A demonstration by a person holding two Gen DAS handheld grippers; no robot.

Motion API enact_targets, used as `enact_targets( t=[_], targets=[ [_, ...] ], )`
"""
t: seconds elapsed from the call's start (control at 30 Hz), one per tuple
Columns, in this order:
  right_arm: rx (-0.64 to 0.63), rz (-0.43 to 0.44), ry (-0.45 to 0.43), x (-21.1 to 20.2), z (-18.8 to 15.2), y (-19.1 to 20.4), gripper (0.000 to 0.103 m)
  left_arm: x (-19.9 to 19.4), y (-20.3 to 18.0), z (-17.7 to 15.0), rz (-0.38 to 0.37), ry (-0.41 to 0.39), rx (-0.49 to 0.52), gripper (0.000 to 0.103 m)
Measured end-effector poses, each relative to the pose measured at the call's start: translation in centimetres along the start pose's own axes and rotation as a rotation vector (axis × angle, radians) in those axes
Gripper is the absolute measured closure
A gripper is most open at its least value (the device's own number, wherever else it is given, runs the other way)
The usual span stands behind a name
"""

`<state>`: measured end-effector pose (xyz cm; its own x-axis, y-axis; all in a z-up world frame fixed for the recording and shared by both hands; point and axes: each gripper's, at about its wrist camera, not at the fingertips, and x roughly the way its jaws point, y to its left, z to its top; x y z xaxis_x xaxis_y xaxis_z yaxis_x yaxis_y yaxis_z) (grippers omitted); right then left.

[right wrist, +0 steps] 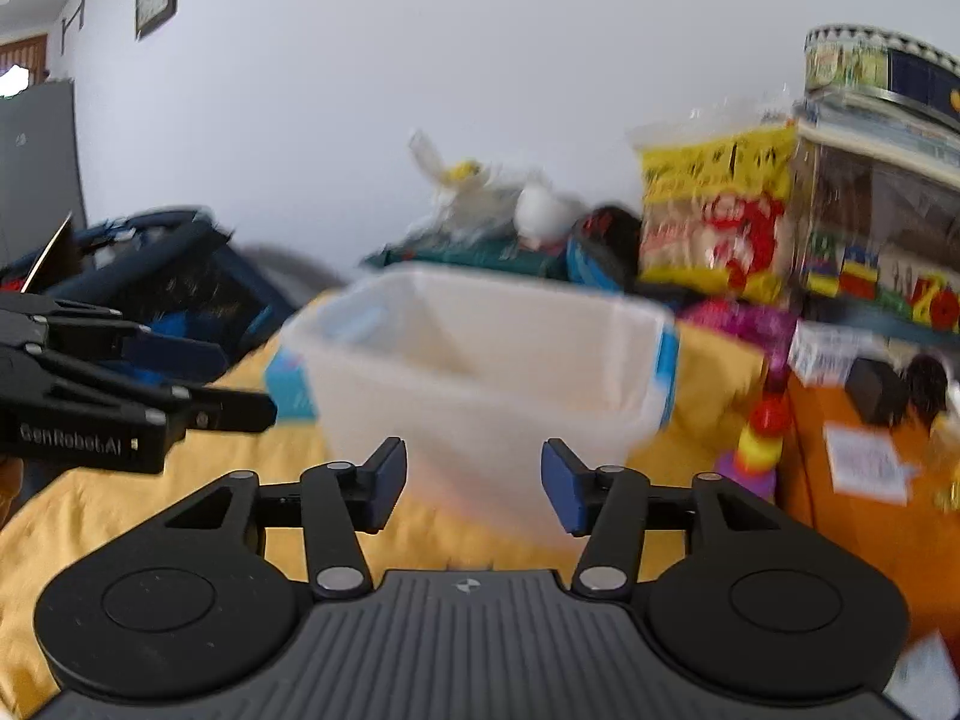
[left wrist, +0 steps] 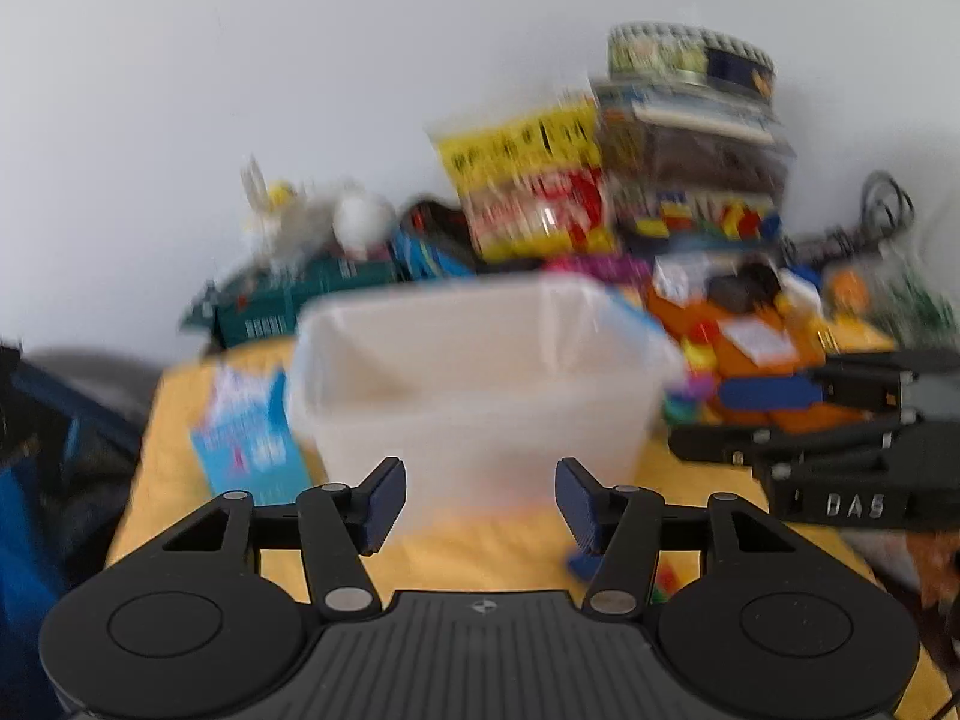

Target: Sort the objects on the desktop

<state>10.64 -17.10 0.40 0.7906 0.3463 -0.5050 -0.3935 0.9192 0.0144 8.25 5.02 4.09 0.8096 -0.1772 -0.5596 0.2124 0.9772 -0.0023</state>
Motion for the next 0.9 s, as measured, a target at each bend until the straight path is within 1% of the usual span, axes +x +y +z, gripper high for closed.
enact_targets(
  t=[0.1,0.2,0.27,0.37,0.57,0.67,0.77,0.9],
  targets=[
    [0.019,0.017,0.057,-1.0,-2.6,0.2,0.046,-0.3,-0.8,-3.1,-0.038,0.075,-0.035,0.044],
    [0.05,0.023,0.098,-1.5,-4.8,0.2,0.044,-0.1,-2.2,-5.9,-0.049,0.15,-0.04,0.044],
    [0.089,0.023,0.136,-1.6,-6.1,0.1,0.044,0.1,-3.0,-7.3,-0.063,0.181,-0.035,0.044],
    [0.064,0.015,0.16,-1.8,-7.7,0.7,0.044,0.2,-4.0,-8.8,-0.076,0.218,-0.028,0.044],
    [0.011,-0.017,0.206,-2.3,-10.7,1.5,0.045,0.2,-5.5,-10.2,-0.081,0.248,0.01,0.044],
    [-0.021,-0.008,0.222,-2.7,-11.7,1.8,0.046,0.3,-5.8,-10.5,-0.071,0.241,0.022,0.044],
    [-0.011,-0.001,0.245,-2.8,-12.2,1.6,0.046,0.9,-5.8,-10.2,-0.035,0.231,0.052,0.044],
    [0.014,-0.005,0.251,-3.0,-12.7,1.2,0.046,1.5,-5.6,-9.7,-0.045,0.222,0.056,0.044]
  ],
)
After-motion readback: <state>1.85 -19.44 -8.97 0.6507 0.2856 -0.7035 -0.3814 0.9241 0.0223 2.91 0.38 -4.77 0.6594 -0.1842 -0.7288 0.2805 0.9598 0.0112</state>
